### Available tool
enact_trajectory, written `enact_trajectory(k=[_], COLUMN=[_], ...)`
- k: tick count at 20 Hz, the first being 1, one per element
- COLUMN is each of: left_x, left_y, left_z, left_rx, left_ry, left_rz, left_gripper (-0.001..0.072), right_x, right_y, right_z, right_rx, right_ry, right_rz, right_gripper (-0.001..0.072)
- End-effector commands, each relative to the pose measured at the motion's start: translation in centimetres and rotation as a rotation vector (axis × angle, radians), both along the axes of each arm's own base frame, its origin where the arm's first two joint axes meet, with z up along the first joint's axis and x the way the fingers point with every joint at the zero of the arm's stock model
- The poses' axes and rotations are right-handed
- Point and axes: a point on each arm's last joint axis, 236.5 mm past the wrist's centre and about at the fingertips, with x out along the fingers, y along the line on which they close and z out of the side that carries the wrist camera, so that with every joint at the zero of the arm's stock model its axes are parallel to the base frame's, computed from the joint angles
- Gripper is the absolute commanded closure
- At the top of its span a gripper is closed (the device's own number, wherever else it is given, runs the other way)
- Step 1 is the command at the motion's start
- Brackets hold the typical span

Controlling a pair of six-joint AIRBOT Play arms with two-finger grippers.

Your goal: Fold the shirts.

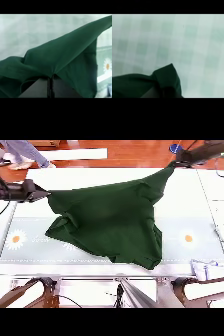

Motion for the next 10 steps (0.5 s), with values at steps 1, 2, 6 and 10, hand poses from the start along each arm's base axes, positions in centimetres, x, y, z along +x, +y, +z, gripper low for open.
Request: enact_trajectory(k=[1,2,6,10], left_x=[3.0,3.4,3.8,4.1], left_y=[1.3,1.6,1.7,1.8], left_z=[-4.2,-5.0,-9.1,-11.1], left_rx=[0.028,0.027,0.002,-0.014], left_ry=[0.002,0.017,0.117,0.166], left_rz=[0.037,0.046,0.048,0.054], left_gripper=[0.0671,0.0671,0.0671,0.0671], right_x=[5.4,6.0,5.2,1.9], right_y=[1.5,1.2,0.2,0.3], right_z=[-0.3,-0.6,-4.6,-7.2], right_rx=[0.018,0.022,-0.047,-0.079], right_ry=[-0.173,-0.185,-0.078,0.085], right_rz=[-0.044,-0.061,-0.043,0.008], right_gripper=[0.0682,0.0682,0.0681,0.0629])
